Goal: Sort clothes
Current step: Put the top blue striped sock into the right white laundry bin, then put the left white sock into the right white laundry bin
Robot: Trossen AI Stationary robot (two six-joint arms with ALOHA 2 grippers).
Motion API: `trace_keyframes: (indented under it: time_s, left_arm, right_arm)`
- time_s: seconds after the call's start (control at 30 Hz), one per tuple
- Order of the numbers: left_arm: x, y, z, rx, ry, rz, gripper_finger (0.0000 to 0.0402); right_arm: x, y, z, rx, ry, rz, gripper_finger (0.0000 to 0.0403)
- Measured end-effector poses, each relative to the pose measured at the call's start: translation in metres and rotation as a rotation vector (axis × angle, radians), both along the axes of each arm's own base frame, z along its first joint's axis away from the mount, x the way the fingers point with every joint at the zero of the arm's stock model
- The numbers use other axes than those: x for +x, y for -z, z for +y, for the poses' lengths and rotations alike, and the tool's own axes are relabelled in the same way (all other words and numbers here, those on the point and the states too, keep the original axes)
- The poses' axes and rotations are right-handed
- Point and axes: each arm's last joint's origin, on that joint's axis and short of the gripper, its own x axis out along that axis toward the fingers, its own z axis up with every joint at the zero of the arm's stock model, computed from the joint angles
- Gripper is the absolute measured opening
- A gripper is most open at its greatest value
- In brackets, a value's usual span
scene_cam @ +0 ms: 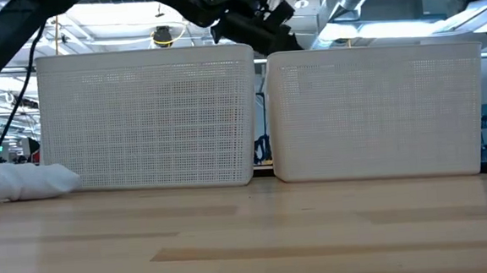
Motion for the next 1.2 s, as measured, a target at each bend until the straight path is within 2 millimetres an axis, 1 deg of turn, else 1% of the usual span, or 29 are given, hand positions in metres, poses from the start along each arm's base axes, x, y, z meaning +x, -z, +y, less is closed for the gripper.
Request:
trace_keyframes:
  time_s: [0.07, 0.13, 0.23, 0.33, 0.43, 0.57, 0.67, 0.77, 0.87, 0.97, 1.07, 1.2]
  left_arm:
    - [-0.004, -0.005, -0.001, -0.024, 0.010, 0.004, 0.0254]
    - [-0.009, -0.016, -0.005, -0.028, 0.028, -0.019, 0.0269]
    - [-0.022, -0.038, -0.016, -0.034, 0.081, -0.033, 0.0275]
    - [-0.041, -0.057, -0.033, -0.023, 0.123, 0.032, 0.0276]
    - [-0.067, -0.077, -0.060, 0.008, 0.194, 0.122, 0.0276]
    - [-0.111, -0.107, -0.102, 0.069, 0.214, 0.244, 0.0276]
    - [-0.143, -0.124, -0.134, 0.096, 0.206, 0.316, 0.0277]
    - [-0.172, -0.134, -0.164, 0.082, 0.213, 0.381, 0.0277]
    - [-0.198, -0.135, -0.184, 0.010, 0.205, 0.483, 0.0277]
    - [-0.213, -0.129, -0.199, -0.089, 0.181, 0.616, 0.0277]
    - [-0.221, -0.113, -0.215, -0.163, 0.148, 0.749, 0.0277]
    - [-0.227, -0.085, -0.233, -0.193, 0.102, 0.890, 0.0277]
  right_arm:
    - [0.000, 0.000, 0.000, -0.002, -0.001, 0.001, 0.0188]
    - [0.000, 0.000, -0.001, -0.005, 0.002, 0.000, 0.0188]
    - [0.000, 0.000, -0.001, -0.007, 0.003, 0.000, 0.0188]
    - [0.000, 0.000, -0.001, -0.008, 0.003, 0.002, 0.0188]
    - [0.000, 0.000, -0.001, -0.020, -0.006, 0.005, 0.0188]
    - [0.000, 0.000, -0.001, -0.050, -0.025, 0.009, 0.0188]
    - [0.001, 0.000, -0.003, -0.070, -0.032, 0.014, 0.0188]
    - [0.002, 0.000, -0.004, -0.092, -0.044, 0.018, 0.0188]
    - [0.004, 0.000, -0.006, -0.101, -0.043, 0.021, 0.0188]
    - [0.005, 0.000, -0.007, -0.116, -0.049, 0.024, 0.0188]
    - [0.006, 0.000, -0.008, -0.123, -0.051, 0.026, 0.0188]
    - [0.007, 0.000, -0.009, -0.126, -0.047, 0.027, 0.0188]
